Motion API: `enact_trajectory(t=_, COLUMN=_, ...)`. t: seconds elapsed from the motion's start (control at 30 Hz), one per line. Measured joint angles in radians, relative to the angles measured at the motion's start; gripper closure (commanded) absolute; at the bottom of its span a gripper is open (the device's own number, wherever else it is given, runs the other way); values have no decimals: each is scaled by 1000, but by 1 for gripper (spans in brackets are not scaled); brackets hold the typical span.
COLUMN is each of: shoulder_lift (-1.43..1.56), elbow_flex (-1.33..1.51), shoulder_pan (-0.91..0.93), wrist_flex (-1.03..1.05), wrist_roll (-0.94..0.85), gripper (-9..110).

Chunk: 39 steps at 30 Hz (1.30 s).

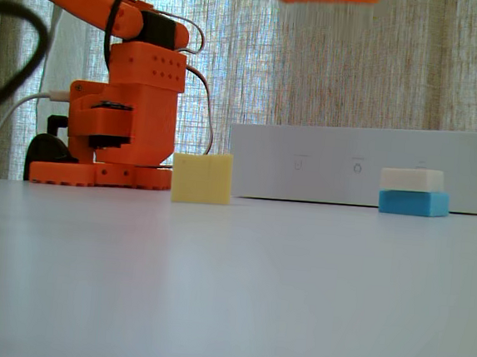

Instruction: Grasp the pink cuboid and put it in the bin.

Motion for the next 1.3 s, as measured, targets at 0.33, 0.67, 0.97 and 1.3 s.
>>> enact_trajectory(t=0.33, shoulder_lift=52, elbow_flex=-144, shoulder_pan=276, wrist_flex=222, wrist_roll=146, gripper=76)
enact_trajectory(t=0.67, shoulder_lift=245, elbow_flex=87, shoulder_pan=362, wrist_flex=430, wrist_roll=146, gripper=82)
enact_trajectory(t=0.97, shoulder_lift=399, elbow_flex=293, shoulder_pan=393, wrist_flex=511, wrist_roll=146, gripper=87)
enact_trajectory(t=1.3, shoulder_lift=515, elbow_flex=399, shoulder_pan=399, wrist_flex=557, wrist_roll=87, gripper=95)
